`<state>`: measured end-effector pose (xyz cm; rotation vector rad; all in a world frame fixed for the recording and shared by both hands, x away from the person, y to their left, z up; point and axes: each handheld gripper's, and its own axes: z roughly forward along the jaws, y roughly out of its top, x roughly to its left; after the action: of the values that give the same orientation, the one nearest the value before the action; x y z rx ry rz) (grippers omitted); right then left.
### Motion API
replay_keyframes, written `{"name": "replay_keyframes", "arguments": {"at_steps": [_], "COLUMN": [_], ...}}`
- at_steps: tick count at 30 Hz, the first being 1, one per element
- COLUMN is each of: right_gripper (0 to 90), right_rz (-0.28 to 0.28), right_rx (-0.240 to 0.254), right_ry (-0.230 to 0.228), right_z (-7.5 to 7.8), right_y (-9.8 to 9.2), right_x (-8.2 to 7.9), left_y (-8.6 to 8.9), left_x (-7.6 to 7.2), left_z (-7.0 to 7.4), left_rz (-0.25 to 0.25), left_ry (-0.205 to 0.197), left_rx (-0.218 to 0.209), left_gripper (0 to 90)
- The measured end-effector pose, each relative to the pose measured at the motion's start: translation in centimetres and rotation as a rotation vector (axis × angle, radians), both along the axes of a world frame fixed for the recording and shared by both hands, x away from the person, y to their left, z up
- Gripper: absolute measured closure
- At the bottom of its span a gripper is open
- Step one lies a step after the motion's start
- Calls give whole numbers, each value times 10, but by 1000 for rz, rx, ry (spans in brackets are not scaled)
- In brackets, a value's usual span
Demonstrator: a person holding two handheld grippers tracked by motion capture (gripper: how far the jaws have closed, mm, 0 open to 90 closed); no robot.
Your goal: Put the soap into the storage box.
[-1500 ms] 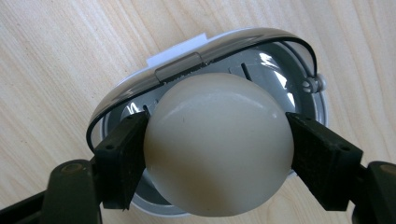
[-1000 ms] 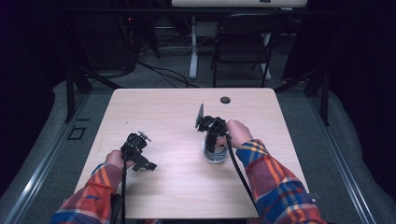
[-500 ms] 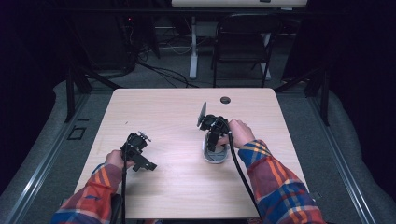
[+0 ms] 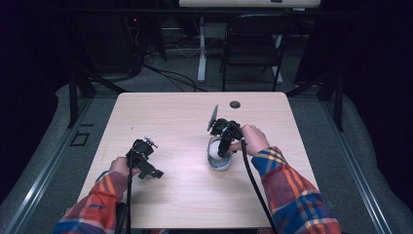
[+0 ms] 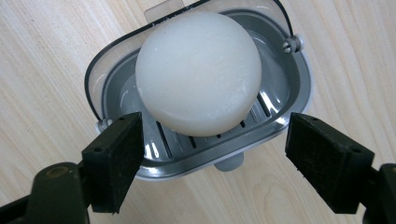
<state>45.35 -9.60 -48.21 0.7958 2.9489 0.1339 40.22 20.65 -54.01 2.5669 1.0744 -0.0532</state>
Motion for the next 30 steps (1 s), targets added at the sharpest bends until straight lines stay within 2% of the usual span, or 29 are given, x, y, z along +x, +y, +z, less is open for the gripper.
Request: {"name": "replay_keyframes", "arguments": {"at_steps": [1, 3, 7, 14, 21, 22, 26, 30], "right_gripper": [191, 178, 160, 142, 111, 104, 101, 98], "right_rz": [8, 3, 1, -18, -45, -49, -69, -86], "right_rx": [-10, 8, 5, 15, 26, 28, 42, 31], "right_ry": [2, -2, -5, -21, -53, -66, -81, -92], "right_z": [2, 6, 11, 19, 31, 36, 39, 42], "right_y": [-1, -4, -9, -25, -47, -54, -64, -80], "right_x": [0, -3, -5, -13, -24, -28, -34, -41], "left_y": [0, 0, 0, 0, -1, -1, 0, 0], "left_x": [0, 0, 0, 0, 0, 0, 0, 0], "left_z": [0, 0, 0, 0, 0, 0, 0, 1], "left_rz": [2, 2, 1, 1, 0, 0, 1, 1], "left_ry": [1, 0, 1, -1, -2, -3, -2, -3], "left_rx": [-1, -1, -2, 1, 2, 2, 2, 3], "left_gripper": [12, 12, 12, 12, 12, 12, 12, 13]}}
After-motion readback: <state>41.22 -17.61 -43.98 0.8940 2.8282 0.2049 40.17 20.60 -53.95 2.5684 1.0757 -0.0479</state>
